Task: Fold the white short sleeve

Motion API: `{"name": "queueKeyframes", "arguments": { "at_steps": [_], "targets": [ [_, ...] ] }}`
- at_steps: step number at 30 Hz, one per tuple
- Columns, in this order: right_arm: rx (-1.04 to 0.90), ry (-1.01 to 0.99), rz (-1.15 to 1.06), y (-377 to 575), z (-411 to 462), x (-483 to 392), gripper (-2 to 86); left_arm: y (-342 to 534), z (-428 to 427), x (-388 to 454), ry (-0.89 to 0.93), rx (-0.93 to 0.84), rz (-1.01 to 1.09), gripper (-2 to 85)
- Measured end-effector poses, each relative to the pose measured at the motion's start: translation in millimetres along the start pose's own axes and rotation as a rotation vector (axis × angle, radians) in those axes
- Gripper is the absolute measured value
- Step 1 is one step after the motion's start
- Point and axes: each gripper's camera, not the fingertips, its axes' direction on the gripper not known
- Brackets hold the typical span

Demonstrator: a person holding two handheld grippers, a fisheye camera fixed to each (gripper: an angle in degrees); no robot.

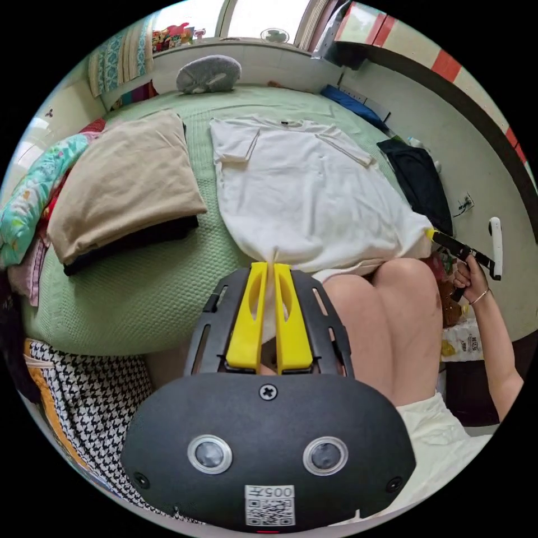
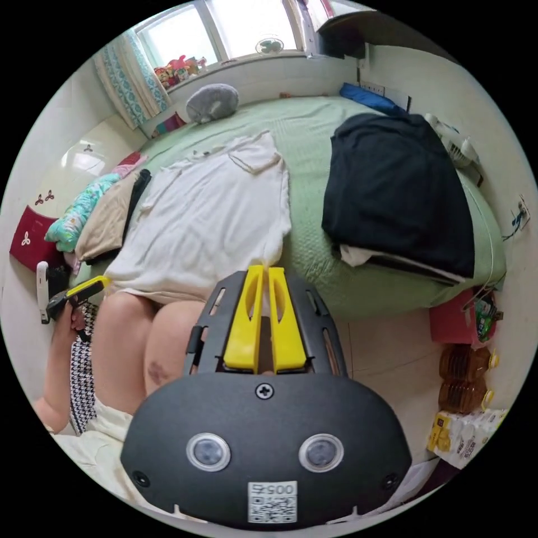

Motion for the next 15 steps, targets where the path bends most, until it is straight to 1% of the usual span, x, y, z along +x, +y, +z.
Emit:
{"name": "queueKeyframes", "arguments": {
  "at_steps": [2,4,6,7,9,10,11,13,15],
  "targets": [
    [0.072,0.009,-0.021,-23.1,-22.5,-3.8,-1.5,-14.6,-27.3,-7.8,-0.038,0.070,0.014,3.1],
    [0.110,0.035,-0.042,-44.1,-32.3,-7.9,-1.5,-29.7,-39.8,-15.7,-0.059,0.098,0.016,3.4],
    [0.119,0.047,-0.033,-64.2,-31.2,-9.7,-1.2,-45.1,-43.0,-25.4,-0.054,0.110,0.002,4.1],
    [0.112,0.046,-0.012,-74.7,-24.0,-9.5,-0.7,-53.0,-40.2,-33.8,-0.022,0.121,-0.024,5.0],
    [0.046,0.032,0.014,-85.6,-5.0,-7.4,1.1,-59.6,-28.9,-48.2,0.005,0.091,-0.097,7.4],
    [-0.022,0.035,0.032,-89.1,8.2,-5.0,2.5,-59.7,-20.9,-56.6,-0.011,0.053,-0.148,8.7],
    [-0.045,0.059,0.052,-87.5,15.9,-2.0,3.6,-55.7,-16.0,-62.4,-0.053,0.026,-0.186,9.5],
    [-0.018,0.068,0.052,-77.4,19.4,2.1,4.1,-43.8,-13.0,-65.0,-0.084,0.011,-0.162,9.9],
    [0.008,0.049,0.002,-63.1,22.1,5.6,5.5,-29.2,-10.7,-66.6,-0.097,0.005,-0.125,10.9]
  ]
}}
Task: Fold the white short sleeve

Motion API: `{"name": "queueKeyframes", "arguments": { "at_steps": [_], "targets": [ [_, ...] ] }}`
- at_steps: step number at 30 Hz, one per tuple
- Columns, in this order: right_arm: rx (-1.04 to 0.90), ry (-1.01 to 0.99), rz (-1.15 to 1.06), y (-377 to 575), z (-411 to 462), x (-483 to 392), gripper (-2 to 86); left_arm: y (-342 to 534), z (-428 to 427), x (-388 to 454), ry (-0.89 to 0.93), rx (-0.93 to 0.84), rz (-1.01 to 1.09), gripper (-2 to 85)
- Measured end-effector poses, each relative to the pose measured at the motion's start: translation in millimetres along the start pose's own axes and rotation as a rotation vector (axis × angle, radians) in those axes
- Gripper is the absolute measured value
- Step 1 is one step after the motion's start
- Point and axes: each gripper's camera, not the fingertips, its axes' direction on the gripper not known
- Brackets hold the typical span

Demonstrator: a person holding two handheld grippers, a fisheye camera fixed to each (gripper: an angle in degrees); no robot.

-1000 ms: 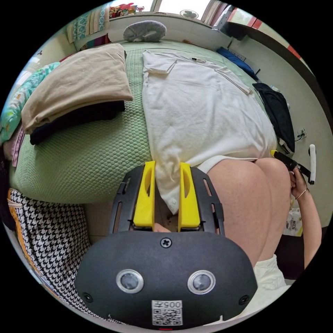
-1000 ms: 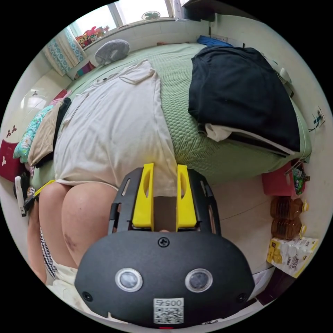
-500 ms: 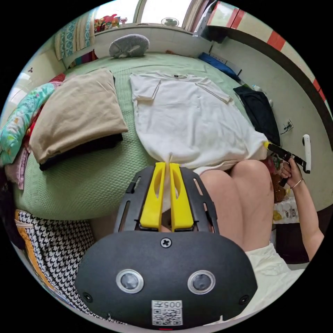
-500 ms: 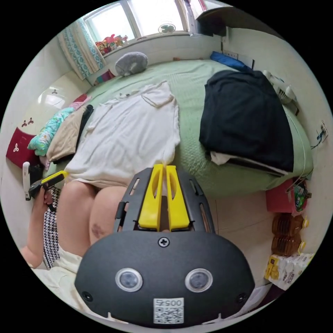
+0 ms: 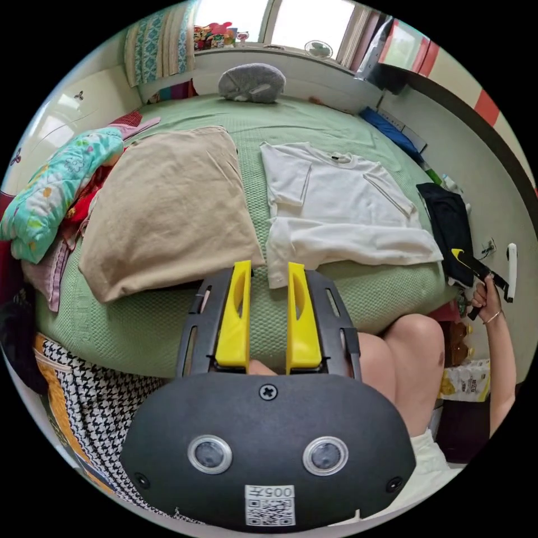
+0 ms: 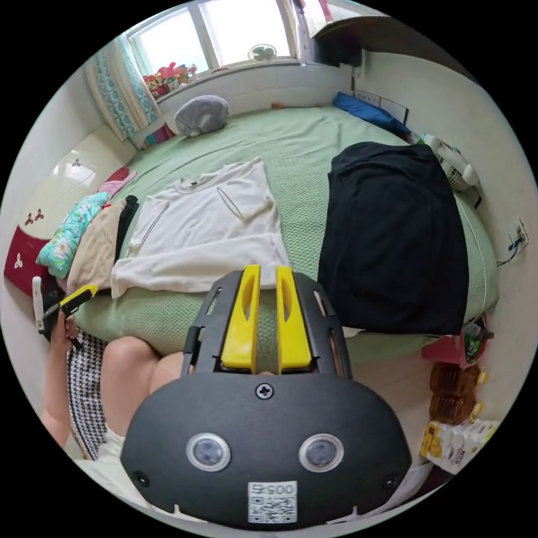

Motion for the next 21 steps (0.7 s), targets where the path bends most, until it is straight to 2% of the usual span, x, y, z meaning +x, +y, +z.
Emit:
{"name": "queueKeyframes", "arguments": {
  "at_steps": [5,10,13,18,21],
  "targets": [
    [-0.054,0.004,-0.015,23.5,23.5,17.9,8.5,19.5,12.9,-17.1,0.088,0.004,0.001,13.3],
    [-0.010,-0.023,-0.024,12.8,27.3,13.8,8.6,13.9,23.7,-15.6,0.161,0.018,0.003,14.9],
    [0.014,-0.025,-0.060,0.5,28.0,6.8,9.1,12.0,33.6,-14.7,0.161,0.006,0.003,15.8],
    [-0.053,-0.018,-0.051,-13.1,50.6,2.2,9.3,7.5,53.3,-18.9,0.182,-0.038,-0.032,16.0],
    [-0.071,0.011,-0.048,-12.3,61.7,-4.9,8.6,8.3,63.1,-12.6,0.103,-0.041,-0.020,15.0]
  ]
}}
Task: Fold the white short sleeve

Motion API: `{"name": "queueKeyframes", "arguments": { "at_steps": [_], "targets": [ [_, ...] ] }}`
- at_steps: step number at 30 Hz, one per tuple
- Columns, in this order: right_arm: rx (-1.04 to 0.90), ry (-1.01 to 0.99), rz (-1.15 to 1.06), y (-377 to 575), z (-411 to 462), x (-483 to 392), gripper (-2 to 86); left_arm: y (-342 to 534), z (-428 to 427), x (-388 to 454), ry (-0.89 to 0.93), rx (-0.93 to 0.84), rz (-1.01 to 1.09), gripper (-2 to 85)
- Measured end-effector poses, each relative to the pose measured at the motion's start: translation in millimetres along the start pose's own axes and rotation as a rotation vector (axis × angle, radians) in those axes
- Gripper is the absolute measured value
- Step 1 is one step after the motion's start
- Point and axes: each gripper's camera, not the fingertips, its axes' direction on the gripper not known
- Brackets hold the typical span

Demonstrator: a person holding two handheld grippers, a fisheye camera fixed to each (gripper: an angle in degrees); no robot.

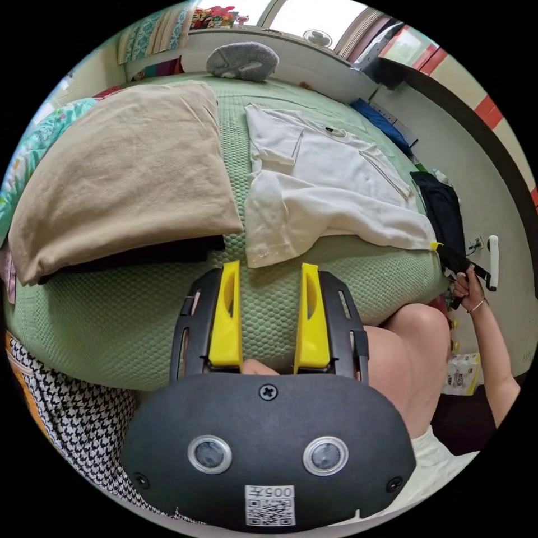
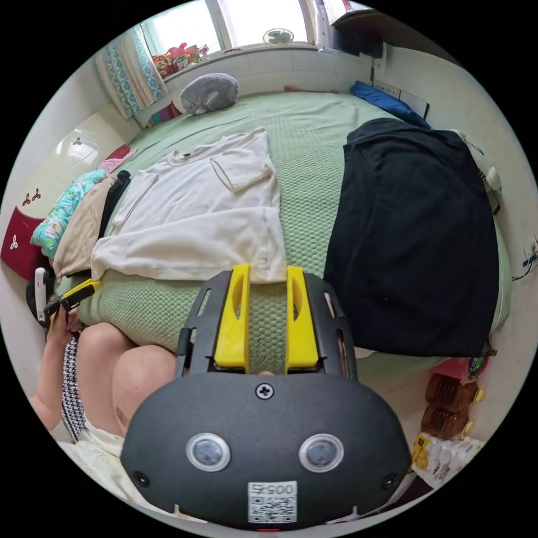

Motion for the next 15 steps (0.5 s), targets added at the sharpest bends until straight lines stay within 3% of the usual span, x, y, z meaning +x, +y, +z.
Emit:
{"name": "queueKeyframes", "arguments": {
  "at_steps": [7,15],
  "targets": [
    [0.000,0.123,-0.036,0.4,4.7,-25.4,8.9,-3.0,4.1,5.6,-0.069,0.006,0.004,14.4],
    [-0.028,0.106,-0.025,-1.8,5.5,-27.9,9.0,-18.3,6.2,-1.4,-0.066,-0.072,-0.023,14.4]
  ]
}}
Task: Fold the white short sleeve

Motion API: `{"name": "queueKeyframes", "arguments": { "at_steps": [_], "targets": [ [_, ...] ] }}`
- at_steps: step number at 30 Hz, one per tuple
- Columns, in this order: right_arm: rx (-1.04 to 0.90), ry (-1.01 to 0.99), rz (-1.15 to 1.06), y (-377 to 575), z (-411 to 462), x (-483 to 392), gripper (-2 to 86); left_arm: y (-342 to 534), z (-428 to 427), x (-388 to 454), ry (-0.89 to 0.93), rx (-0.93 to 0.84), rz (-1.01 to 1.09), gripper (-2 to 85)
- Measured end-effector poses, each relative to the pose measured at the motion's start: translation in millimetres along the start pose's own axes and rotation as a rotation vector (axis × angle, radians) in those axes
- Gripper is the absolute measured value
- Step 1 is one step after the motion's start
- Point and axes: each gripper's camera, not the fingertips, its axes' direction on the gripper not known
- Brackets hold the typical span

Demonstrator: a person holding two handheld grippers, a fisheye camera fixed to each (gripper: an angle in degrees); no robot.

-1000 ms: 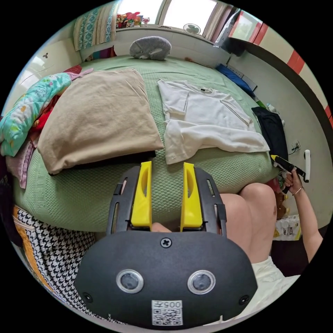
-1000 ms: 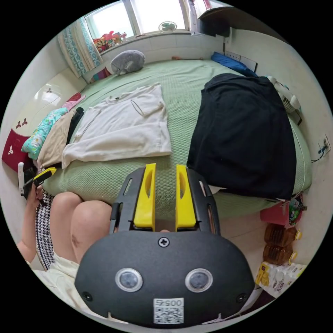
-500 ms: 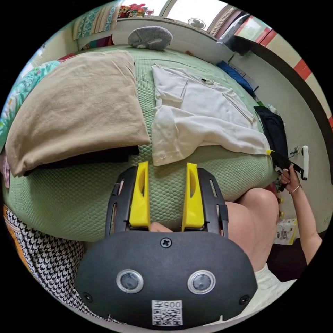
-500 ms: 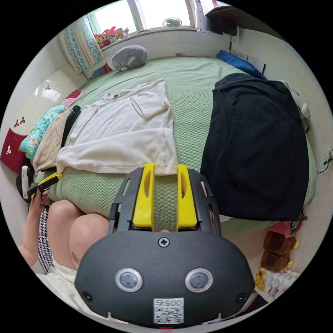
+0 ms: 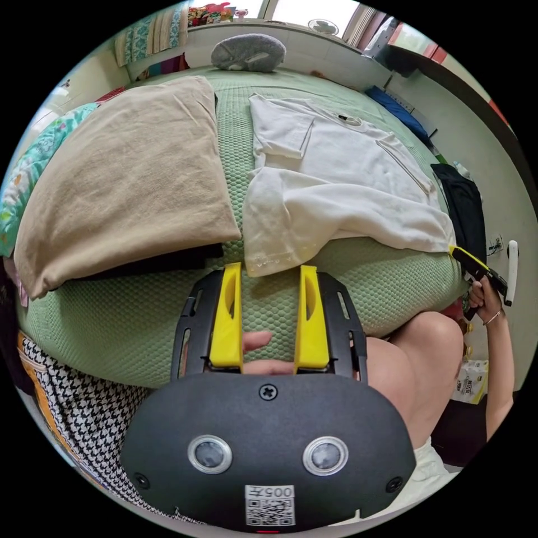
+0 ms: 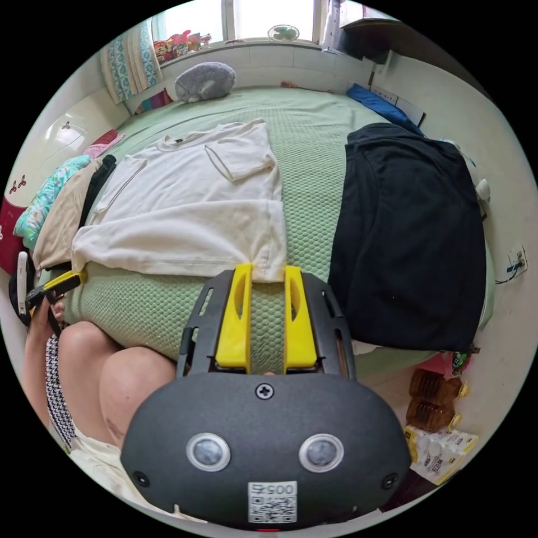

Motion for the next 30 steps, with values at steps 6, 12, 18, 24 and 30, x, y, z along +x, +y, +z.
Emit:
{"name": "queueKeyframes", "arguments": {
  "at_steps": [6,12,18,24,30],
  "targets": [
    [-0.006,0.015,-0.015,2.3,-2.9,-3.7,8.7,0.2,-2.7,-10.7,0.039,-0.013,-0.021,14.3],
    [0.039,-0.005,0.017,17.1,-12.9,-0.6,4.5,11.9,-16.7,-20.6,0.060,0.019,-0.008,12.4],
    [0.032,-0.044,-0.027,31.5,-23.8,-0.8,-0.2,35.0,-50.7,-25.6,0.047,0.102,-0.004,10.4],
    [0.028,-0.055,-0.029,45.7,-26.6,0.6,1.4,30.9,-54.8,-42.6,0.103,0.102,-0.038,13.6],
    [0.037,-0.092,-0.016,61.1,-32.5,9.8,0.6,20.3,-37.7,-47.4,0.134,0.056,-0.073,11.7]
  ]
}}
